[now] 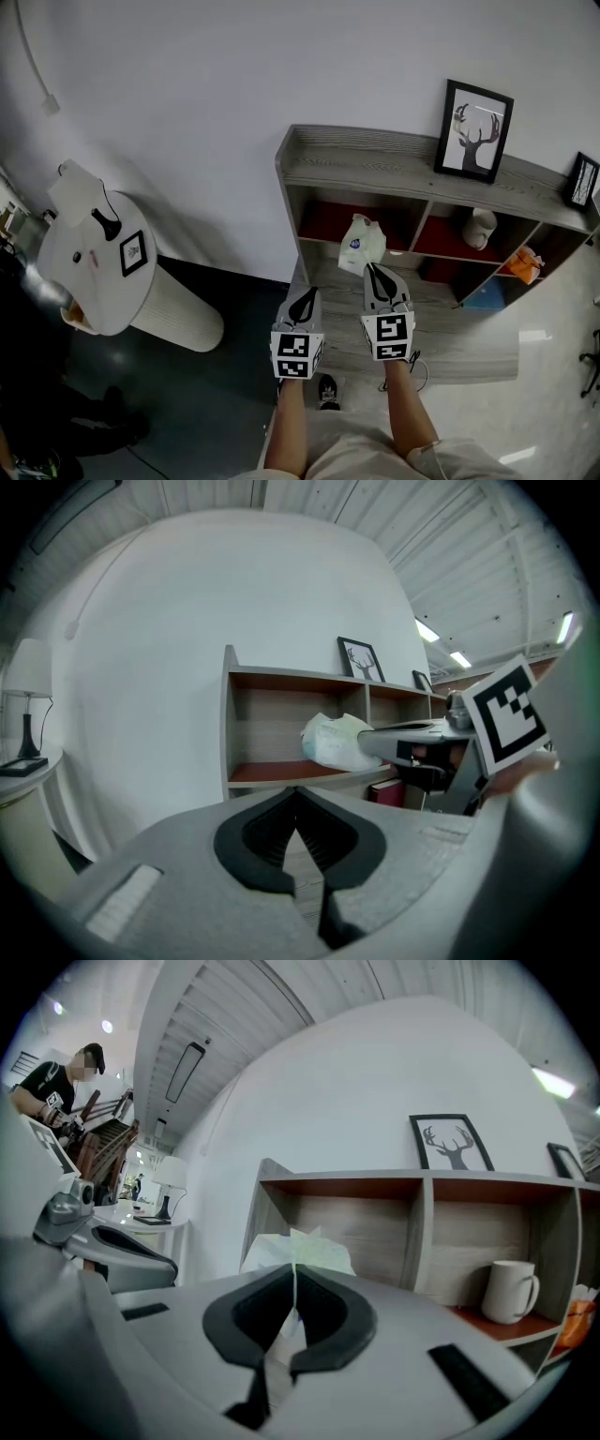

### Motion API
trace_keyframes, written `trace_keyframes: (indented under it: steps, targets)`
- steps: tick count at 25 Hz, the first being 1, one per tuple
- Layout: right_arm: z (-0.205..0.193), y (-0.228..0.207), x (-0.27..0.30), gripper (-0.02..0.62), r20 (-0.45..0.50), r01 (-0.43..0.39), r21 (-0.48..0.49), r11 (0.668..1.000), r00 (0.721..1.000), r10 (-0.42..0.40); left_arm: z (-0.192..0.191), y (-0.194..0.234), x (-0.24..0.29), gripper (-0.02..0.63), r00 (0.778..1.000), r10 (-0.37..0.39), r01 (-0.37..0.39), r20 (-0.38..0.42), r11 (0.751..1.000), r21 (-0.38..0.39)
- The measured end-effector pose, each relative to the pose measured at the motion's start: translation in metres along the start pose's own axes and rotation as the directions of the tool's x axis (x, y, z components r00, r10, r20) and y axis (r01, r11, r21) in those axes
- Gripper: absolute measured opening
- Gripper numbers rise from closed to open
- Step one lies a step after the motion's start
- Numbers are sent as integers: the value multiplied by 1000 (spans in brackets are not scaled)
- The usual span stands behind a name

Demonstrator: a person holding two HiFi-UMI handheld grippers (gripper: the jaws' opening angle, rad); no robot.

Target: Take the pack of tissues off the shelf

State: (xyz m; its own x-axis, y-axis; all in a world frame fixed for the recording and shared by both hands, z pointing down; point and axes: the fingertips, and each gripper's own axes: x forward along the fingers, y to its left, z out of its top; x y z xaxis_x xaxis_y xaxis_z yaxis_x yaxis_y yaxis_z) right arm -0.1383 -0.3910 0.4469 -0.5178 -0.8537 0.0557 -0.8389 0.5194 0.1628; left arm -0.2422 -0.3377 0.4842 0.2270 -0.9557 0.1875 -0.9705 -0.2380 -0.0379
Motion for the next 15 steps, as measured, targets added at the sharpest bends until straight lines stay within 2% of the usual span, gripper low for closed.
trace_keyframes:
  steps: [15]
  targets:
    - [-24,-34,-111,17,-18,47,23,999,999,-47,-16,-97,-46,8,999,-37,37,-25,999,-6]
